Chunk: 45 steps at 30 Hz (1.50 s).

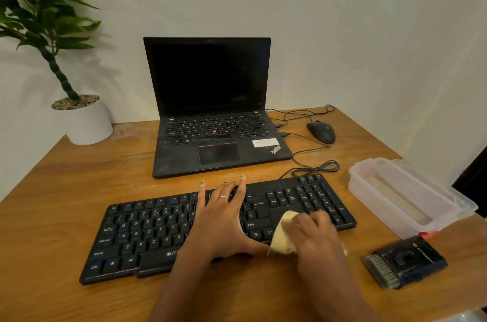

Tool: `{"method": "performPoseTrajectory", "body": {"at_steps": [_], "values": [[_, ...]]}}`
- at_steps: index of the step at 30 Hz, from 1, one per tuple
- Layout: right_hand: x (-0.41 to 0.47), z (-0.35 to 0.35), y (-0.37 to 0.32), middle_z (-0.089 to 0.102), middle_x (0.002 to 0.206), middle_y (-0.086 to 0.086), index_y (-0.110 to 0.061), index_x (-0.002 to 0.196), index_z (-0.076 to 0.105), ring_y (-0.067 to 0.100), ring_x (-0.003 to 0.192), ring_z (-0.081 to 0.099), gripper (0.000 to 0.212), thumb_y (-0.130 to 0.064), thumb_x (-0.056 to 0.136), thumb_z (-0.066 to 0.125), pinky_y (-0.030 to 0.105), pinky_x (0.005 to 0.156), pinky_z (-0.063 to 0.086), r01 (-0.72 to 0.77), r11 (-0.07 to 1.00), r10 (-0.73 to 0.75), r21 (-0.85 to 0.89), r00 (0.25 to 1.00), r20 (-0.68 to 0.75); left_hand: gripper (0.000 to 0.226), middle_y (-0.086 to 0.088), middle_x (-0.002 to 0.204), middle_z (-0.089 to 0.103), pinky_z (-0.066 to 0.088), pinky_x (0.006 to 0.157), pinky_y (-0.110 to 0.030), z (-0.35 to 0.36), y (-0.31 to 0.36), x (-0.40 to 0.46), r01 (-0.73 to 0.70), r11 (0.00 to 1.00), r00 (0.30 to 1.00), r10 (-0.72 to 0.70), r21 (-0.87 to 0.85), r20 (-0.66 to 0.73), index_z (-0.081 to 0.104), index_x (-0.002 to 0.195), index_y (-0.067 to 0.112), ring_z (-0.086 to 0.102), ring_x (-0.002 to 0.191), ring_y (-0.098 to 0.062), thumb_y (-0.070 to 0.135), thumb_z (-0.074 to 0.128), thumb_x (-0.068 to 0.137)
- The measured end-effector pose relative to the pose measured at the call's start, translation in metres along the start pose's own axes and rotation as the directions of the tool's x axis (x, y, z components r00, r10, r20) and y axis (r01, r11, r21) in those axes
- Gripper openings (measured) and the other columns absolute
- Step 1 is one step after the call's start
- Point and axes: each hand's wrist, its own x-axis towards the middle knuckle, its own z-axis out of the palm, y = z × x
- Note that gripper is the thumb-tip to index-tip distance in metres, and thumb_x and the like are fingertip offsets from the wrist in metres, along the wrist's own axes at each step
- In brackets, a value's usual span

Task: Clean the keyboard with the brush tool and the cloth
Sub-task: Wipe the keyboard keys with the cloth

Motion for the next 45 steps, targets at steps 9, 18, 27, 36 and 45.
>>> {"method": "performPoseTrajectory", "body": {"at_steps": [9, 18, 27, 36, 45], "values": [[0.036, -0.020, 0.009, 0.046, 0.134, -0.001, -0.019, 0.137, 0.043, 0.018, 0.122, 0.034, 0.051, -0.011, 0.088, 0.055, 0.028, 0.102, 0.032, -0.118, 0.992, 0.117, -0.052, 0.992, -0.038, 0.139, 0.005, 0.162, -0.002, -0.027, 0.111, -0.050, -0.001, 0.001, -0.001, 0.002, 1.000, 1.000, -0.002, -0.022, 0.003, -0.025, 0.149, 0.027, -0.008, 0.148, -0.014, 0.094, 0.051, 0.053], [0.061, -0.015, 0.015, 0.042, 0.136, 0.002, -0.017, 0.138, 0.040, 0.019, 0.122, 0.033, 0.044, -0.014, 0.094, 0.045, 0.027, 0.099, 0.034, -0.131, 0.983, 0.120, -0.124, 0.988, -0.097, 0.139, 0.005, 0.162, -0.002, -0.023, 0.113, -0.052, 0.000, 0.001, -0.002, -0.006, 0.999, 1.000, 0.006, -0.044, -0.008, -0.025, 0.149, 0.028, -0.007, 0.148, -0.014, 0.093, 0.053, 0.053], [0.060, -0.004, -0.005, 0.039, 0.131, 0.000, -0.021, 0.139, 0.040, 0.017, 0.119, 0.032, 0.051, -0.013, 0.090, 0.051, 0.027, 0.098, 0.032, 0.030, 0.999, -0.031, -0.045, 1.000, -0.008, 0.140, 0.004, 0.162, 0.003, -0.021, 0.114, -0.051, 0.000, 0.001, -0.001, -0.012, 0.999, 0.999, 0.011, -0.052, -0.030, -0.024, 0.149, 0.027, -0.005, 0.148, -0.014, 0.092, 0.055, 0.054], [0.054, -0.008, -0.027, 0.047, 0.135, -0.001, -0.019, 0.130, 0.050, 0.021, 0.120, 0.040, 0.058, -0.027, 0.077, 0.070, 0.034, 0.098, 0.033, 0.181, 0.981, -0.172, -0.063, 0.977, 0.128, 0.138, 0.005, 0.162, 0.004, -0.022, 0.114, -0.051, 0.001, 0.001, -0.002, -0.012, 0.997, 0.999, 0.010, -0.074, -0.030, -0.023, 0.150, 0.024, -0.005, 0.148, -0.012, 0.086, 0.060, 0.058], [0.055, -0.005, -0.029, 0.063, 0.118, 0.002, -0.016, 0.109, 0.066, 0.023, 0.105, 0.055, 0.065, -0.034, 0.049, 0.085, 0.037, 0.082, 0.046, 0.234, 0.967, -0.210, -0.105, 0.957, 0.200, 0.140, 0.007, 0.162, 0.000, -0.024, 0.112, -0.053, -0.001, -0.003, -0.005, -0.003, 0.997, 1.000, 0.003, -0.073, -0.010, -0.026, 0.149, 0.028, -0.008, 0.148, -0.011, 0.090, 0.058, 0.054]]}}
